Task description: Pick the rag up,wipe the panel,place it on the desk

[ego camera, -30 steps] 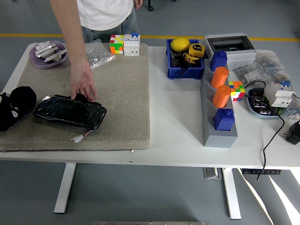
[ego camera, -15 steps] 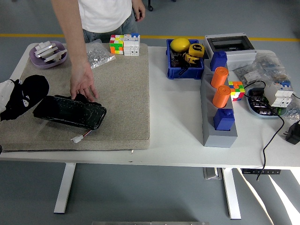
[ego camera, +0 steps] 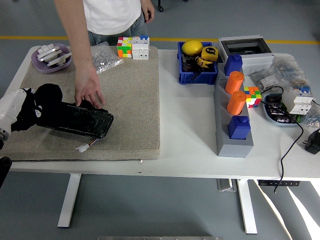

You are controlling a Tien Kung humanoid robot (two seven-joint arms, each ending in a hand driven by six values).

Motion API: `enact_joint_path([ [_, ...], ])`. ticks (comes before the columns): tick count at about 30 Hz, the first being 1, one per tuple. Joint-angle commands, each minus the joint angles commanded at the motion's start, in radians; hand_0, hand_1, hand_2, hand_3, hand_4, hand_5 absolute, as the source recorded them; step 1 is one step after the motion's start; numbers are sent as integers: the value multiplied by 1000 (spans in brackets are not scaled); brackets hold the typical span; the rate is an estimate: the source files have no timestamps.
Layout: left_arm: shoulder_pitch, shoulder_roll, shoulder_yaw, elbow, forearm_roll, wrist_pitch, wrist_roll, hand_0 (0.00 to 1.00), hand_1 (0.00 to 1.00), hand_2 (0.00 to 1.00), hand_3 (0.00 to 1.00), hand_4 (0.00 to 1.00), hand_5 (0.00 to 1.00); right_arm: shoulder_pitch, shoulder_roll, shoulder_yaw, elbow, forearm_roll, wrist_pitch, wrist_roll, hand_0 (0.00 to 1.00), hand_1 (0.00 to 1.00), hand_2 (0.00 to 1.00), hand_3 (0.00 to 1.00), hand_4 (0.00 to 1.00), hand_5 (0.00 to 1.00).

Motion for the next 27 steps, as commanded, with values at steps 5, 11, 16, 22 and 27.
enact_joint_path([
  [5,22,-10,11,-42,-17,3,2,289,200,600,362,2,2,1,0,7,3,-6,0,1,772,644,679,561,962,467],
  [11,49,-24,30,-88,-43,10,0,285,199,598,363,2,2,-1,-1,8,4,-6,0,1,771,644,678,562,962,466],
  [16,66,-38,65,-124,-51,14,0,270,199,597,366,3,2,-3,-2,11,4,-8,0,1,771,644,679,562,962,466],
  [22,79,-51,118,-160,-60,15,5,268,196,593,366,6,2,-3,-2,24,2,-22,1,0,771,644,679,562,962,466],
  [27,76,-44,203,-194,-75,13,9,266,193,592,364,2,2,-5,-4,26,0,-25,1,0,771,643,678,562,962,467],
])
